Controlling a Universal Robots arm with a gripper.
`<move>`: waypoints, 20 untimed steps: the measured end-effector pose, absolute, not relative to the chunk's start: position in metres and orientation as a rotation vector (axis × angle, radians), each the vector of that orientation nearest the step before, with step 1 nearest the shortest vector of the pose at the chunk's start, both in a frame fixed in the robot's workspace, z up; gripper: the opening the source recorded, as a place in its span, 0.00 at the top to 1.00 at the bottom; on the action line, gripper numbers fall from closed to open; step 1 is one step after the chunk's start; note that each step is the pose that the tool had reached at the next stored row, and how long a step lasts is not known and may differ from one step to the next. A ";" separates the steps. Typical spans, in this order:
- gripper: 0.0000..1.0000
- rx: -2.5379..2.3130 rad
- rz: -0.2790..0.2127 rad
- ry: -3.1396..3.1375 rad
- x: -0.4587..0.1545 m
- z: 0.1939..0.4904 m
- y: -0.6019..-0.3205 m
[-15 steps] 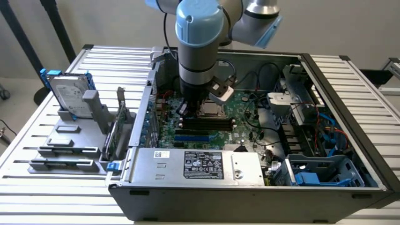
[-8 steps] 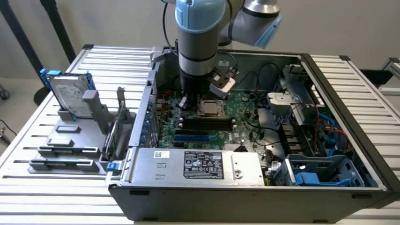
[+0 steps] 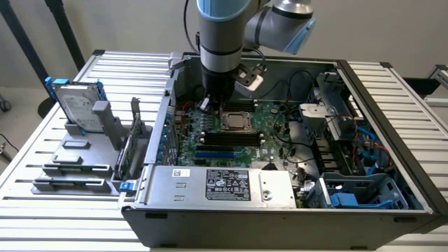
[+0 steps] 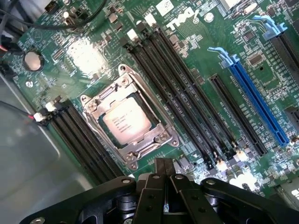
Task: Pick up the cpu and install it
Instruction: 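Install the first cpu locking lever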
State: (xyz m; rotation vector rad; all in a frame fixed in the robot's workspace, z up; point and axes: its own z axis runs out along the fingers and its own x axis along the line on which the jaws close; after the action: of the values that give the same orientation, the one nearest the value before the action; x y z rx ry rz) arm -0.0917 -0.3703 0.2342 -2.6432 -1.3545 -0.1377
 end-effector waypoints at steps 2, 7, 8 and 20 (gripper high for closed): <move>0.89 -2.641 -0.131 -1.373 -0.092 0.236 -0.368; 0.89 -2.625 -0.117 -1.426 -0.093 0.240 -0.362; 0.89 -2.620 -0.115 -1.439 -0.093 0.241 -0.361; 0.89 -2.498 -0.090 -1.648 -0.094 0.246 -0.358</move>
State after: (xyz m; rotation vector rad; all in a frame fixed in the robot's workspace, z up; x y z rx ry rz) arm -0.0935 -0.3582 0.2455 -2.4980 -1.6476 -0.0901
